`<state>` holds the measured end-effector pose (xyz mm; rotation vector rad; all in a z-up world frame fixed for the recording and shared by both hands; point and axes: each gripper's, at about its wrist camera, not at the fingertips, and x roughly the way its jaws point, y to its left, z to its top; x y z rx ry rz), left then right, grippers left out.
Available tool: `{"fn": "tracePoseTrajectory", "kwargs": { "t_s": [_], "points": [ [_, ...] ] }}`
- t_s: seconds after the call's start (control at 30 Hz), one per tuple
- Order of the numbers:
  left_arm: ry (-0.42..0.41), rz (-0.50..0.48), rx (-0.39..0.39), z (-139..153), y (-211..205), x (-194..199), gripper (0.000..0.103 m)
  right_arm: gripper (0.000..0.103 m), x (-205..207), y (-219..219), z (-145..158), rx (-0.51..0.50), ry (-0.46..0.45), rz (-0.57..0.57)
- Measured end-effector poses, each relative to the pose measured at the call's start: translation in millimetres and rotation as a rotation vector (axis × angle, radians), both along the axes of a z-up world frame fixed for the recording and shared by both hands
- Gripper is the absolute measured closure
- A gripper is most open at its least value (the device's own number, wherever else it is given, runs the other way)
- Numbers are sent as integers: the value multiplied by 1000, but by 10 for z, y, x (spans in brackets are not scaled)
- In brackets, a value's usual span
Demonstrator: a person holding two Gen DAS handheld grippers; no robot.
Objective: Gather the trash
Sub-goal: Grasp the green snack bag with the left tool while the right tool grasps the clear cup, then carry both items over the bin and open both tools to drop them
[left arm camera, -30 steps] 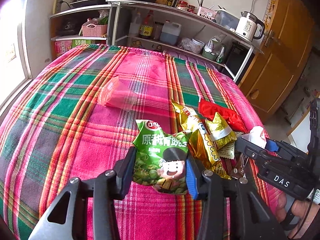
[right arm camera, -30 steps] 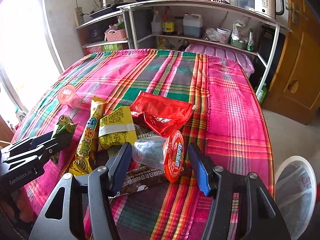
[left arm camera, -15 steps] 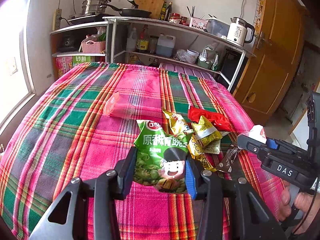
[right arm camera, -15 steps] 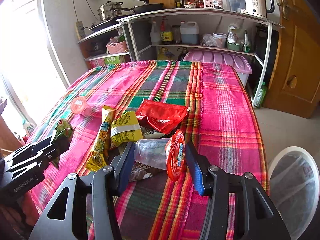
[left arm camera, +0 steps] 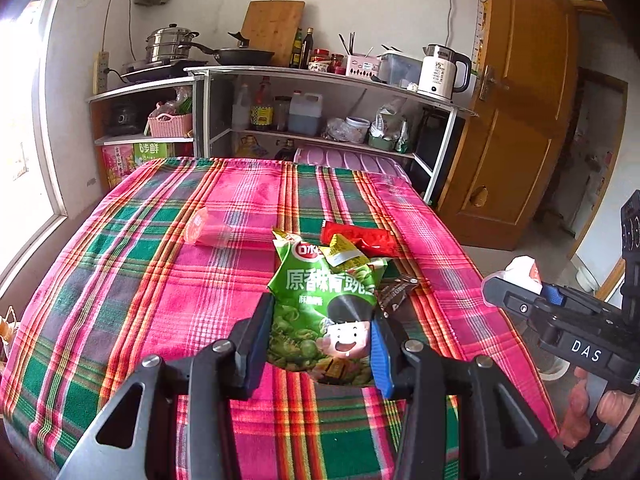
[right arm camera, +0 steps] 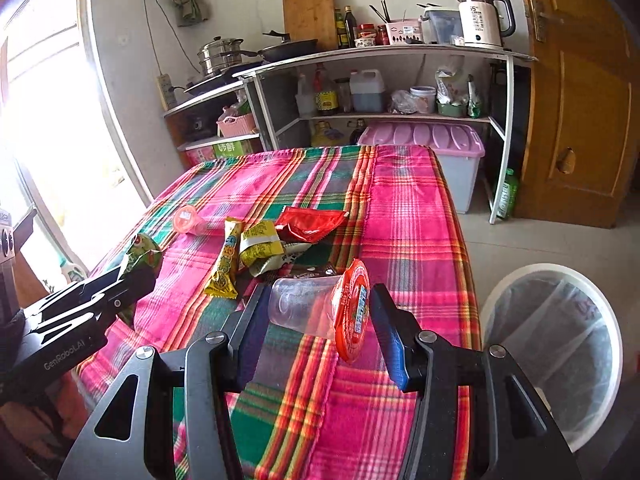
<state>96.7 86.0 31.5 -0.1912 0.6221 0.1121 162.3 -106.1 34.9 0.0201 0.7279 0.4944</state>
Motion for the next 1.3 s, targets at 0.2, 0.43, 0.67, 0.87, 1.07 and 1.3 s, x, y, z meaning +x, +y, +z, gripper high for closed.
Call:
{"fn": "tracePoseTrajectory", "kwargs": {
  "t_s": [0.2, 0.43, 0.67, 0.87, 1.07, 1.3],
  "points": [
    [-17, -52, 8, 89, -236, -42, 58, 52, -147, -278, 44, 24, -9, -38],
    [-26, -115, 9, 133, -531, -38, 58, 52, -244, -591, 55, 47, -16, -92],
    [-28, -191, 3, 146, -840, 80, 58, 52, -313, -925, 48, 54, -19, -159],
    [-24, -266, -7, 139, -1124, 240, 58, 52, -301, -1241, 0, 57, -7, -224],
    [-8, -332, -18, 82, -1410, 434, 58, 52, -225, -1529, -85, 55, 12, -291],
    [24, -392, -37, -32, -1676, 640, 58, 52, -135, -1788, -229, 50, 40, -355]
  ]
}}
